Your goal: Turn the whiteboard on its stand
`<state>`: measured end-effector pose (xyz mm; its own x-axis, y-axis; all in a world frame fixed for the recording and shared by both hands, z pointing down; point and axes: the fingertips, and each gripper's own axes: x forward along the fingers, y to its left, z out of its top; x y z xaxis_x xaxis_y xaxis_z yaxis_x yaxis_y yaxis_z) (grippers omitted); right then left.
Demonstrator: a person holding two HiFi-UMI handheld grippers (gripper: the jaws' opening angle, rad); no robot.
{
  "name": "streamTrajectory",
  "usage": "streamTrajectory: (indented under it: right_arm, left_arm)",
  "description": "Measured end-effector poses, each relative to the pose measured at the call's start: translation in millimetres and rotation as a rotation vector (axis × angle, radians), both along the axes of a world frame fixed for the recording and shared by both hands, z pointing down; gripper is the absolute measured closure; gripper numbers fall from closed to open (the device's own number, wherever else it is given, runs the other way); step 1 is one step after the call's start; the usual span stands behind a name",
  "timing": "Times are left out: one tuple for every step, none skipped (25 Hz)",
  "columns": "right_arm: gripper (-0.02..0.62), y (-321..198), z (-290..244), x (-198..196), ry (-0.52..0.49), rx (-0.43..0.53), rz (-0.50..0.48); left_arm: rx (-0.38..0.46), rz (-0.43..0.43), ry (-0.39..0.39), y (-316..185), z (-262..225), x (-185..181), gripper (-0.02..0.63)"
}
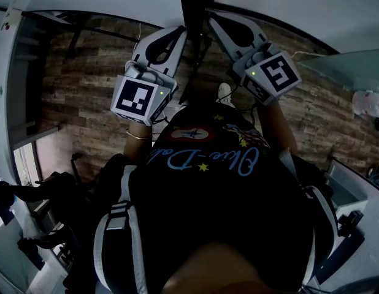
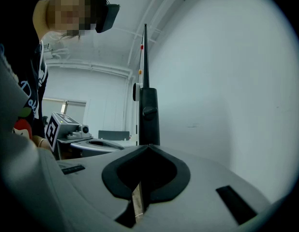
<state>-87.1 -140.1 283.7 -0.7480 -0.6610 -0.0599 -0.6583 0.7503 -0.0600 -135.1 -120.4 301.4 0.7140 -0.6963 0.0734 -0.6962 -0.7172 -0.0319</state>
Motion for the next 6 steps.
streamTrajectory:
  right_arm:
    - [0.571, 0.2, 0.2, -0.4, -0.001, 0.001, -0.001]
    - [0.571, 0.4, 0.6, -0.8, 0.0, 0.001, -0.001]
    - [0.571, 0.6, 1.2, -1.3, 0.003, 0.001, -0.001]
    - [0.571, 1.0, 1.8, -2.1, 0.009, -0.001, -0.001]
    - [0.571, 1.4, 2.5, -3.1, 0.015, -0.002, -0.002]
    - [0.571, 1.9, 3.1, -4.3, 0.023, -0.005, -0.002]
  left_arm:
    - [0.0, 0.002, -0.004, 0.1, 0.6, -0.3, 0.604]
    - [-0.003, 0.004, -0.008, 0.3, 1.4, -0.5, 0.604]
    - [-0.007, 0.005, -0.008, 0.6, 2.1, -0.7, 0.605]
    - [-0.01, 0.005, -0.005, 0.7, 2.5, -1.0, 0.604]
    - [-0.012, 0.005, -0.001, 0.8, 2.6, -1.3, 0.604]
    - [-0.013, 0.005, 0.003, 0.9, 2.7, -1.7, 0.604]
